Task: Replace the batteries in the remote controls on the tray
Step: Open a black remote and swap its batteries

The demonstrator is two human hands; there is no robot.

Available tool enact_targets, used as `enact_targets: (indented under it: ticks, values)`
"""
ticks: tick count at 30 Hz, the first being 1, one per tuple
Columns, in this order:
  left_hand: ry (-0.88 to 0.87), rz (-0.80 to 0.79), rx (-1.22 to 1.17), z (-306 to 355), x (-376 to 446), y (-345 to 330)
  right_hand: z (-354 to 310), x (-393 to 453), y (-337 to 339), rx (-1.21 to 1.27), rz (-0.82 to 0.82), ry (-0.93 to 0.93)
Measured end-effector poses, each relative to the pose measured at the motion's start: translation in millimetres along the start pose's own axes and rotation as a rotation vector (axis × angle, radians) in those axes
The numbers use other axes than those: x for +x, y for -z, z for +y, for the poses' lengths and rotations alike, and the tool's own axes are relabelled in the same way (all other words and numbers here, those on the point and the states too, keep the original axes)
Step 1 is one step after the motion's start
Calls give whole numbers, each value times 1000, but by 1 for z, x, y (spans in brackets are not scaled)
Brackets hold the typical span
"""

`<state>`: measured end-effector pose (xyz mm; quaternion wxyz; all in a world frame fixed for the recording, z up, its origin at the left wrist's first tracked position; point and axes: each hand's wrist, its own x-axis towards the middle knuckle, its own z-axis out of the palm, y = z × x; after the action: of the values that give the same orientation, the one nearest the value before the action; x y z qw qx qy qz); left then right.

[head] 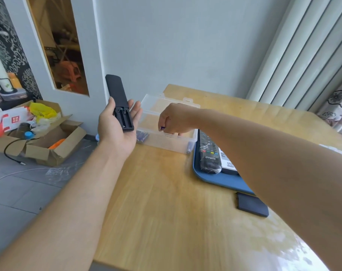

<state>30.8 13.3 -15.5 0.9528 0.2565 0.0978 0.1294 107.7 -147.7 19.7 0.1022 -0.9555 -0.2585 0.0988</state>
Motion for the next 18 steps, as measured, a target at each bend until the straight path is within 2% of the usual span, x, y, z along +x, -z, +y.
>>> enact_targets:
  ticks: [3,9,12,18]
  values:
    - [-12,16,-21,1,1,1,-8,5,-1,45,-44,46]
    - [0,21,-32,0,-2,2,-24,16,-3,-57,-98,132]
    - [1,26,-44,0,-3,2,-30,19,-3,-171,-96,120]
    - [0,14,-16,-1,-3,2,-28,24,-4,-278,-211,94]
